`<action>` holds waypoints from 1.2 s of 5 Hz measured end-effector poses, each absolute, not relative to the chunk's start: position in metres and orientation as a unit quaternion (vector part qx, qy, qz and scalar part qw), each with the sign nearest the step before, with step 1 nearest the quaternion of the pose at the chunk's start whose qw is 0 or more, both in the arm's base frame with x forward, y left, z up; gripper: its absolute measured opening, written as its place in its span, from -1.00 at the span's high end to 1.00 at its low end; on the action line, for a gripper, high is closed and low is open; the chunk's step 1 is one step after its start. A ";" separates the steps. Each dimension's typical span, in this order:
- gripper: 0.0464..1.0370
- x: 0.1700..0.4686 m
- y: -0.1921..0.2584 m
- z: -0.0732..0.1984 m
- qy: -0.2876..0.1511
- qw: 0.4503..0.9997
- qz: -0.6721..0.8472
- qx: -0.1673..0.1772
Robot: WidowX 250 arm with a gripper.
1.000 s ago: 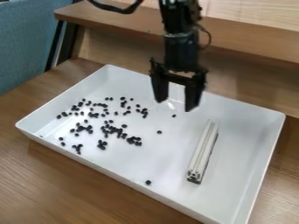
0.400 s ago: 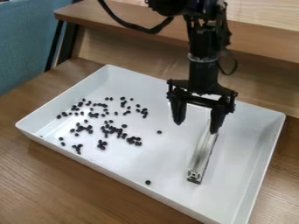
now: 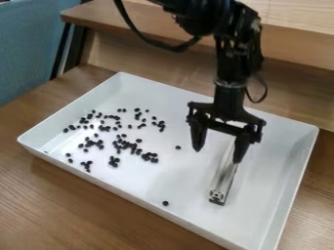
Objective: Sweep into pile
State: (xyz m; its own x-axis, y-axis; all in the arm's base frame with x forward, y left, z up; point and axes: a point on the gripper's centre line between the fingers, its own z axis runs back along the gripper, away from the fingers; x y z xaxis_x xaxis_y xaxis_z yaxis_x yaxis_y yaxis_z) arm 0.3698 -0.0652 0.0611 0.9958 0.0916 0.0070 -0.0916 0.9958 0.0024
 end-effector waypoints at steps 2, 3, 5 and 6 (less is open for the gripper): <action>-0.93 0.367 -0.076 0.044 -0.001 0.998 0.056 -0.017; -0.87 0.368 -0.080 0.040 -0.001 0.998 0.056 -0.020; 0.25 0.360 -0.084 0.026 -0.012 0.999 0.034 -0.005; 0.28 0.352 -0.083 0.026 -0.006 1.000 0.011 0.001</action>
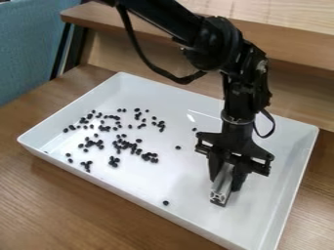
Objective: Sweep into pile
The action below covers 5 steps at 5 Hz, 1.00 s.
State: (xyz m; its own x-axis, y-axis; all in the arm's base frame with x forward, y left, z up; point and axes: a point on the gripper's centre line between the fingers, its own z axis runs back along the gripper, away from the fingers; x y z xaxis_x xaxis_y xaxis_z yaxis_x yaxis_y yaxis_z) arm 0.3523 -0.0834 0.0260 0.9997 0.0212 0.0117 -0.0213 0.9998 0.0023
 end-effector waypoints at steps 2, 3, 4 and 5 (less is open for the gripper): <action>0.28 0.315 -0.056 0.030 0.028 0.996 -0.085 -0.022; 0.28 0.304 -0.040 0.027 0.043 0.992 -0.118 -0.023; 0.28 0.301 -0.022 0.025 0.029 0.988 -0.151 -0.015; 0.28 0.304 -0.002 0.024 0.008 0.978 -0.206 0.020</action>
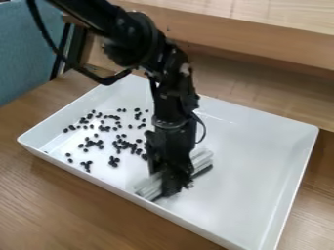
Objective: Sweep into pile
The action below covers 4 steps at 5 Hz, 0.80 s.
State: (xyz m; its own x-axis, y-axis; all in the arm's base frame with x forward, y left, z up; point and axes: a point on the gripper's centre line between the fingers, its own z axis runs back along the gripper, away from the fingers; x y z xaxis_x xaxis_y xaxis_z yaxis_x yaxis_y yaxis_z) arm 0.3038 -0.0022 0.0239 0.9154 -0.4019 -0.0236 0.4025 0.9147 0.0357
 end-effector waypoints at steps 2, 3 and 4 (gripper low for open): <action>0.28 0.319 0.037 0.026 -0.019 0.960 -0.270 0.064; 0.29 0.322 0.060 0.025 -0.023 0.963 -0.261 0.055; 0.29 0.325 0.079 0.025 -0.025 0.968 -0.243 0.051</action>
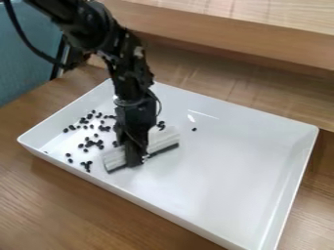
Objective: Sweep into pile
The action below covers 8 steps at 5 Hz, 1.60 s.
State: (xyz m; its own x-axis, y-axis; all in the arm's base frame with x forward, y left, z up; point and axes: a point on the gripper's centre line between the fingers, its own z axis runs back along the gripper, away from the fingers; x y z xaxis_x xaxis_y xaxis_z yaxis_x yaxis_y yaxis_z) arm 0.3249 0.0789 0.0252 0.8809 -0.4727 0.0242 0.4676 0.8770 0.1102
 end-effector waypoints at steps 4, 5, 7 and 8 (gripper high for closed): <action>0.29 0.364 0.127 0.025 0.001 0.959 -0.277 0.056; 0.29 0.377 0.136 0.025 0.006 0.956 -0.287 0.055; 0.29 0.385 0.147 0.023 0.010 0.965 -0.257 0.053; 0.19 0.382 0.146 0.022 0.011 0.973 -0.225 0.039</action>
State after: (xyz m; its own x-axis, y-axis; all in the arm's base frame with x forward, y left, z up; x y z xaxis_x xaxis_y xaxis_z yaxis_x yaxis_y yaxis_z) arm 0.3824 0.1459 0.0216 0.8981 -0.4380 -0.0389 0.4397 0.8953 0.0709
